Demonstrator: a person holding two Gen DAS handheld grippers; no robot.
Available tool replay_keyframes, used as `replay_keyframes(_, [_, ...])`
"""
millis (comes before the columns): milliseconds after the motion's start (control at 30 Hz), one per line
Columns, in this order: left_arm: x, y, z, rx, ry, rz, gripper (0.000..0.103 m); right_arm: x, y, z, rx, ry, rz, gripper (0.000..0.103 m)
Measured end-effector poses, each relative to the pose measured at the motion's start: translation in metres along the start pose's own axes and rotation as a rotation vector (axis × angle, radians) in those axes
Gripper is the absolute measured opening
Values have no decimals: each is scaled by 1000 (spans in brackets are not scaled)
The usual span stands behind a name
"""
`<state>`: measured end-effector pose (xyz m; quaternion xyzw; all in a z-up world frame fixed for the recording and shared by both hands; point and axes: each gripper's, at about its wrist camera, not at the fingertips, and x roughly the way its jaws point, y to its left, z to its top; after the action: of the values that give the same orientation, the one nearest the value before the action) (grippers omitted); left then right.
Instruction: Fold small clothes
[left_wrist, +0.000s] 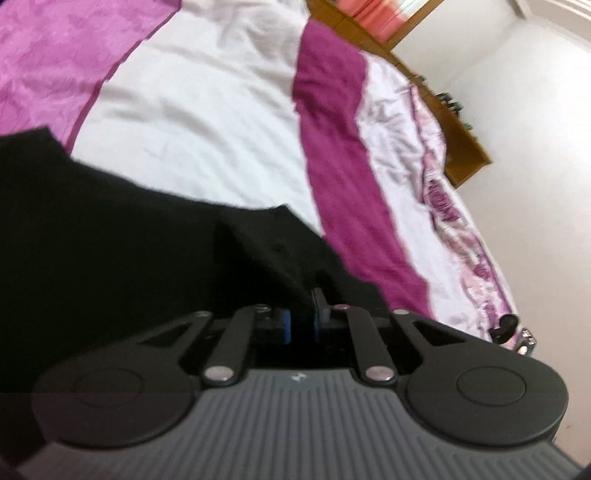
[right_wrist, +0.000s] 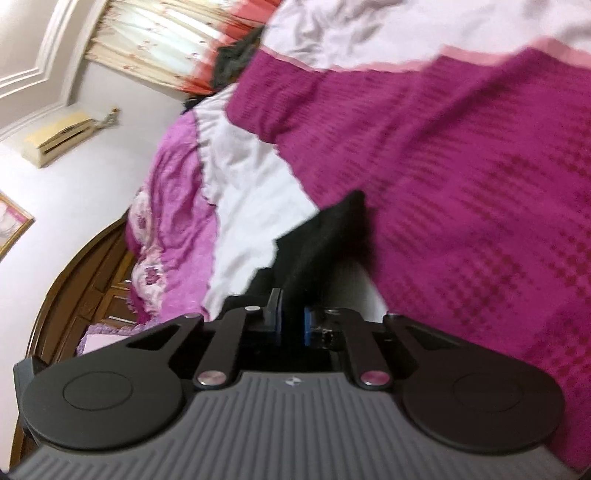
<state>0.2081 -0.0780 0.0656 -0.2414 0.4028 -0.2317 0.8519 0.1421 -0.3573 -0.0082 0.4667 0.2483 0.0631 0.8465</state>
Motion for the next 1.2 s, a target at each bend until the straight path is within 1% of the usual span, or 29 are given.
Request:
replay_keyframes(100, [-16,-5,5,11,-30,-39,11,-1,15,-3,-17,-1,45,10])
replay_keyframes(233, [-42,-13,12,49,-72,-62,11,-2,38,-8,-20,-9,108,10])
replay_keyframes(367, [-75,-13,18,75,-121,-81,11,-4,70,-16,-47,-5,173,10])
replay_keyframes(433, [-93,-14,20,114,-147,-76,11,-5,88,-23,-67,1,204,10])
replay_keyframes(533, [-123,-12,24,197,-193,-43,11,-4,120,-34,-105,10,245,10])
replay_keyframes(633, [-147,0,30,228,-221,-16,11,1,148,-49,-123,28,272,10])
replay_keyframes(733, [-167,24,38,193,-239,-2,11,14,173,-65,-131,54,288,10])
replay_keyframes(900, [-192,81,42,110,-252,34,11,43,211,-105,-162,110,280,10])
replay_keyframes(1033, [-196,137,36,13,-225,68,12,74,228,-145,-210,180,229,10])
replay_keyframes(1133, [-193,172,31,-59,-202,96,11,95,234,-176,-267,233,169,11])
replay_keyframes(1200, [-191,191,26,-106,-196,118,11,106,238,-195,-332,258,121,12])
